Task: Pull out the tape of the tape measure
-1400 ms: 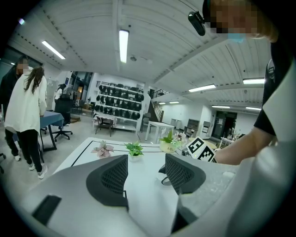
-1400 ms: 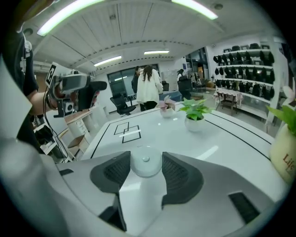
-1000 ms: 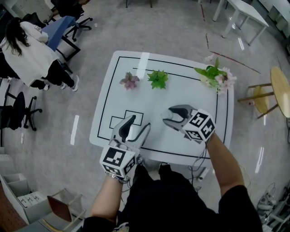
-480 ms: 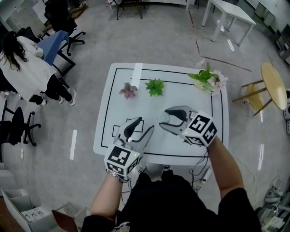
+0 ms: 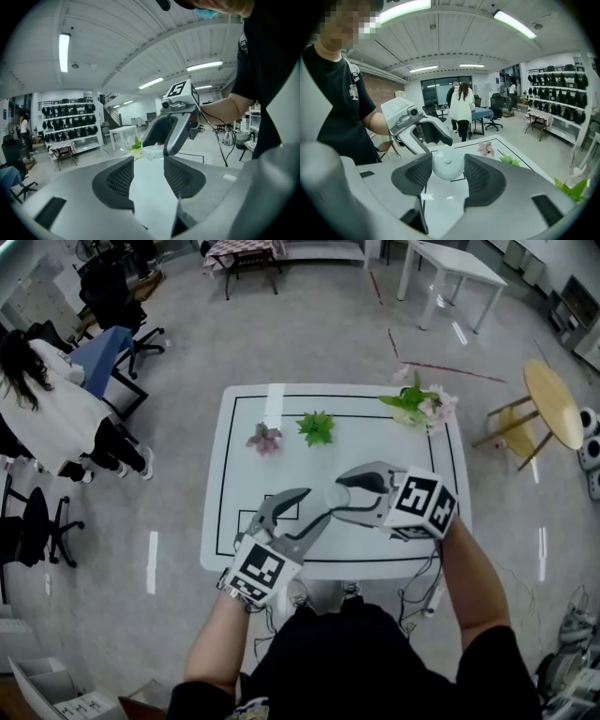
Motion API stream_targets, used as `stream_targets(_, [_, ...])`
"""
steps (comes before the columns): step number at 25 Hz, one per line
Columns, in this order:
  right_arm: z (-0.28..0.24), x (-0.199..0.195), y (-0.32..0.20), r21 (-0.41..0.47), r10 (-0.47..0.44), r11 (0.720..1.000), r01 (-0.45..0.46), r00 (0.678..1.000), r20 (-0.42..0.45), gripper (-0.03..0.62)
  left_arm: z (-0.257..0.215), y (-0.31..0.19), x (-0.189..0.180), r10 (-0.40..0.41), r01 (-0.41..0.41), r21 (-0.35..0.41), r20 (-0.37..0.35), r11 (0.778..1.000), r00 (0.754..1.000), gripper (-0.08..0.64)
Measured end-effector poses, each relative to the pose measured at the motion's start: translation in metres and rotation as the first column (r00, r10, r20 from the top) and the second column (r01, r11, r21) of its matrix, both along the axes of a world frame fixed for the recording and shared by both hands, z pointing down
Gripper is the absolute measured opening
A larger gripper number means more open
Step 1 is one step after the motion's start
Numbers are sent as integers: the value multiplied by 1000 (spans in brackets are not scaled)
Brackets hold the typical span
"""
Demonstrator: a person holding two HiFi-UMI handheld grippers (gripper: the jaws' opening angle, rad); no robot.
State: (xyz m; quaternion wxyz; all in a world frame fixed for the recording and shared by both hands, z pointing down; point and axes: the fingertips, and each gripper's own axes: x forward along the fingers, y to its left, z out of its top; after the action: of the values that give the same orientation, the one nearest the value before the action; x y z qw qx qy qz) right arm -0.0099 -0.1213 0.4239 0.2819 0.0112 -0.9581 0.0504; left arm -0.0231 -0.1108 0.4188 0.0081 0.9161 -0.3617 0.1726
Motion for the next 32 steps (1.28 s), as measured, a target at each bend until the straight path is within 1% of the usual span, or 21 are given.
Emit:
stream_targets(3, [-6, 1, 14, -19, -54, 998, 54, 998, -22, 213, -3, 12, 9, 111, -111, 19, 17, 994, 994, 196])
stream_targets(4, [-7, 2, 20, -33, -75, 997, 74, 997, -28, 213, -3, 17, 12, 151, -152, 28, 27, 988, 988, 193])
stream_targets(6, [-6, 4, 28, -55, -108, 993, 106, 993, -41, 213, -3, 25, 18, 228, -232, 42, 76, 972, 971, 170])
stream_targets(8, [-3, 5, 31, -66, -123, 991, 119, 991, -57, 213, 0, 29, 20, 281, -288, 45, 122, 957, 952, 149])
stream_targets(10, [-1, 5, 32, -69, -124, 990, 119, 990, -69, 213, 3, 30, 21, 308, -315, 39, 131, 948, 942, 146])
stream_targets(12, [0, 5, 32, -73, -119, 991, 114, 991, -68, 213, 4, 30, 20, 322, -327, 30, 111, 944, 940, 141])
stream_targets(17, [-3, 2, 32, -102, -120, 988, 114, 991, -54, 213, -3, 29, 16, 351, -351, -2, 12, 936, 936, 132])
stream_targets(20, [-3, 2, 34, -133, -138, 983, 130, 989, -52, 213, -4, 31, 14, 369, -371, -30, -67, 928, 927, 122])
stream_targets(24, [-3, 1, 36, -150, -157, 978, 147, 986, -57, 213, -7, 33, 9, 384, -391, -65, -99, 918, 918, 104])
stream_targets(28, [-1, -2, 34, -144, -158, 978, 148, 986, -61, 213, -8, 35, 3, 362, -377, -86, -149, 922, 920, 84])
stream_targets(29, [-2, -3, 34, -143, -156, 979, 146, 986, -60, 213, -9, 35, 2, 352, -368, -86, -161, 926, 922, 48])
stream_targets(32, [-7, -9, 34, -120, -147, 983, 139, 987, -61, 213, -10, 33, -2, 321, -335, -71, -161, 939, 933, 44])
